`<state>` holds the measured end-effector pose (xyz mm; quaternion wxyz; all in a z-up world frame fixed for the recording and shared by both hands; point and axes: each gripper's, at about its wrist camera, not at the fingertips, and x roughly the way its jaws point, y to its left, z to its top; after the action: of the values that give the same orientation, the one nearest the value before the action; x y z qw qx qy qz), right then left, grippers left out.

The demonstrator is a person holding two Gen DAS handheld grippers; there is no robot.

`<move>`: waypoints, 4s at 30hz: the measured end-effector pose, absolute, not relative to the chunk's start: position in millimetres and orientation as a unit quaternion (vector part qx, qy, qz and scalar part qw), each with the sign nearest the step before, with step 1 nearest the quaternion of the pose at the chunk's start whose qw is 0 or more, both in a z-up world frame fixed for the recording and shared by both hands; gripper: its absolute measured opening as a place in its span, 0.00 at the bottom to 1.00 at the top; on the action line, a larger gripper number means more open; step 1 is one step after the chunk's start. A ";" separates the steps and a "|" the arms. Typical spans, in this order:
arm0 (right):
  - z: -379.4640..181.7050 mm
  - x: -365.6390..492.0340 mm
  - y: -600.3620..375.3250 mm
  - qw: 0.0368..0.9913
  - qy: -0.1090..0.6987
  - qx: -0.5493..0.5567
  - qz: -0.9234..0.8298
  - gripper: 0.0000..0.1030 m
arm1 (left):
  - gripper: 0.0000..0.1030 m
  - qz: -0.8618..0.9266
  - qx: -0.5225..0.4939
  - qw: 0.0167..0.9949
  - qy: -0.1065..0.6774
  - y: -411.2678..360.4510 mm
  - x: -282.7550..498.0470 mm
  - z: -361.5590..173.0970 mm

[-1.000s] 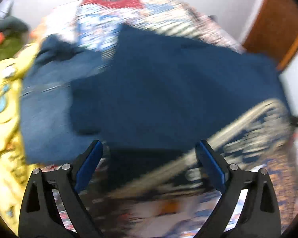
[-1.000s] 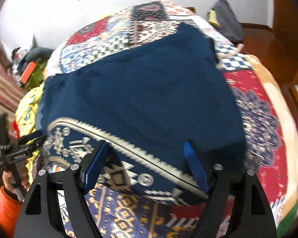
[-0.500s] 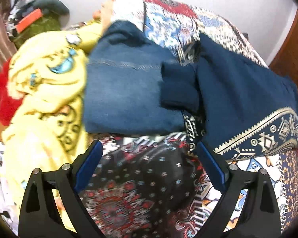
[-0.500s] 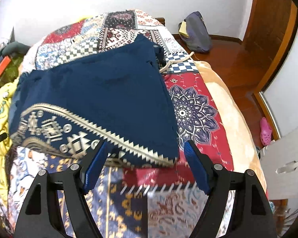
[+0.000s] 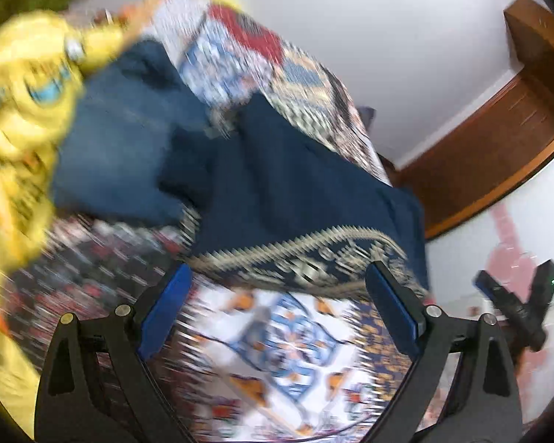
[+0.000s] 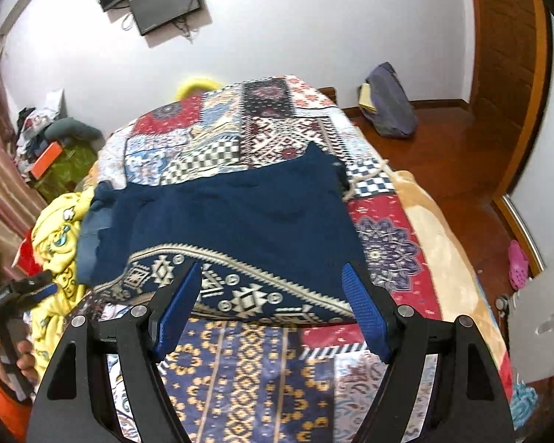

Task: Fold large clothes

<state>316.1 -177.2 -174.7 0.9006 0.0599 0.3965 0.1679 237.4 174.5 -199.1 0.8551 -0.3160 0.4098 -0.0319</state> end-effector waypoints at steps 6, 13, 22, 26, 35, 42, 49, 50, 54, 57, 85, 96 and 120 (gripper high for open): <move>-193.3 317.2 -161.2 0.890 0.416 0.041 0.184 0.73 | 0.78 -0.073 -0.409 0.787 0.457 161.9 255.2 -259.5; -213.7 328.3 -158.8 0.875 0.444 0.047 0.186 0.73 | 0.60 -0.055 -0.418 0.791 0.444 165.7 288.1 -282.8; -229.6 347.9 -149.3 0.865 0.462 0.046 0.190 0.73 | 0.40 -0.012 -0.396 0.818 0.418 158.7 328.4 -274.8; -234.4 353.7 -143.0 0.860 0.466 0.053 0.198 0.73 | 0.33 -0.002 -0.386 0.830 0.404 152.4 337.7 -267.6; -230.3 359.4 -122.9 0.857 0.467 0.037 0.214 0.73 | 0.12 0.039 -0.409 0.840 0.355 177.8 333.7 -267.0; -212.8 367.0 -99.0 0.860 0.457 0.013 0.229 0.73 | 0.09 0.090 -0.314 0.903 0.279 178.1 296.6 -193.3; -216.0 374.5 -35.3 0.844 0.460 -0.004 0.276 0.73 | 0.08 0.090 -0.289 0.918 0.256 195.4 258.6 -152.0; -220.7 375.3 -24.3 0.839 0.465 -0.012 0.282 0.73 | 0.08 0.090 -0.271 0.924 0.254 193.2 254.9 -144.3; -248.4 374.1 6.7 0.820 0.490 -0.033 0.295 0.73 | 0.08 0.100 -0.190 0.940 0.265 170.5 261.3 -132.4; -270.2 370.1 16.2 0.809 0.507 -0.046 0.293 0.78 | 0.08 0.084 -0.161 0.944 0.275 154.6 276.2 -135.3; -231.6 319.1 -220.2 0.869 0.477 0.056 0.119 0.78 | 0.08 -0.205 0.015 0.857 0.473 -83.9 330.3 -202.7; -191.5 312.7 -220.6 0.891 0.427 0.069 0.140 0.78 | 0.32 -0.179 0.041 0.862 0.473 -83.2 297.9 -173.0; -249.2 349.6 -125.4 0.845 0.483 0.040 0.228 0.78 | 0.90 -0.095 0.021 0.880 0.464 35.4 300.1 -183.6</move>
<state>349.6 -125.4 -249.2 0.8447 0.0396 0.4828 0.2276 300.1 35.4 -183.6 0.8802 0.0212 0.4644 -0.0953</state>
